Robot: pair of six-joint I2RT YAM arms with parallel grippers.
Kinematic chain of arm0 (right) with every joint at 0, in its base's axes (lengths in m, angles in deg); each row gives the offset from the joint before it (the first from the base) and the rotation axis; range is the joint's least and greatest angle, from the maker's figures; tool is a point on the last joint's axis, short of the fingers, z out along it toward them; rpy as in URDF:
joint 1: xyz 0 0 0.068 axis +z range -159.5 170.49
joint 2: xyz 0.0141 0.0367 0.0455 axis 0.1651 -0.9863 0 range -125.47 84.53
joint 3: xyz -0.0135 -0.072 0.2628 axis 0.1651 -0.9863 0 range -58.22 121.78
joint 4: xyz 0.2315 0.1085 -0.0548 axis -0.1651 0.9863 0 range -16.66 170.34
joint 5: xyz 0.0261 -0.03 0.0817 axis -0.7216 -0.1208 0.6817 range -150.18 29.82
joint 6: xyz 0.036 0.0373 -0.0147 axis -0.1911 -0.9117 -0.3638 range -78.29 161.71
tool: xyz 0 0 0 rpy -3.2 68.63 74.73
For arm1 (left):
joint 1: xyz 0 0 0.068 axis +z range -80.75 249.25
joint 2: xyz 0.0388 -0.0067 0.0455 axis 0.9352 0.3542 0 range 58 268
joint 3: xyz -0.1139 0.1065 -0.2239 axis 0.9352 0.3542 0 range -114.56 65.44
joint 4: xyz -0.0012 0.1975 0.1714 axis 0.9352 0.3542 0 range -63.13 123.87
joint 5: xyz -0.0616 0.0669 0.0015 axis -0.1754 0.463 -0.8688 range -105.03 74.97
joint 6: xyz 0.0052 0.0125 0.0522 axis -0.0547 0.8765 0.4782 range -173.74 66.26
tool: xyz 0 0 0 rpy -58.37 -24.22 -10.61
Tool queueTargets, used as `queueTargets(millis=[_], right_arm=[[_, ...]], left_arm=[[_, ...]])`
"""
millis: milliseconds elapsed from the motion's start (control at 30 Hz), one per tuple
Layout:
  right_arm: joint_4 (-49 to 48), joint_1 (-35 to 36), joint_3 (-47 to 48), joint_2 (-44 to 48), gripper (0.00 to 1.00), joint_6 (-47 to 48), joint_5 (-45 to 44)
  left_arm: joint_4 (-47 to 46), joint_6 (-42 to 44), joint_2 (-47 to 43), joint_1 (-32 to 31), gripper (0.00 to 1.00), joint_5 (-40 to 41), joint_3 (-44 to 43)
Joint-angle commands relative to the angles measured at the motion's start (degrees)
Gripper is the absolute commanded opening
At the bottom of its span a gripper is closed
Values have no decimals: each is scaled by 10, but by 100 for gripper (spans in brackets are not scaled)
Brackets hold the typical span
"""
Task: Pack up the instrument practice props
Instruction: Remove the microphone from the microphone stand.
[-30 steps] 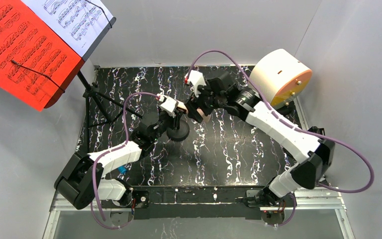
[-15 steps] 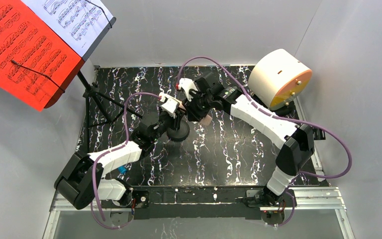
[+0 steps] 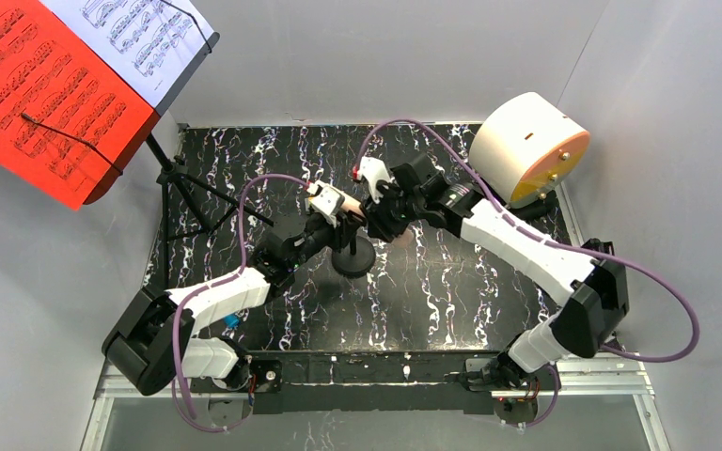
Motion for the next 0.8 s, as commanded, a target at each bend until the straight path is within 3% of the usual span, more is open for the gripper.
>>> queueTargets(millis=[0, 400, 767], right_arm=[[96, 3, -51, 99, 1, -4, 32], [103, 2, -159, 211, 1, -22, 16], [92, -3, -209, 283, 1, -75, -34]], left_arm=[[38, -19, -3, 45, 0, 143, -9], [46, -43, 1, 74, 0, 166, -10], [41, -33, 17, 74, 0, 55, -24]])
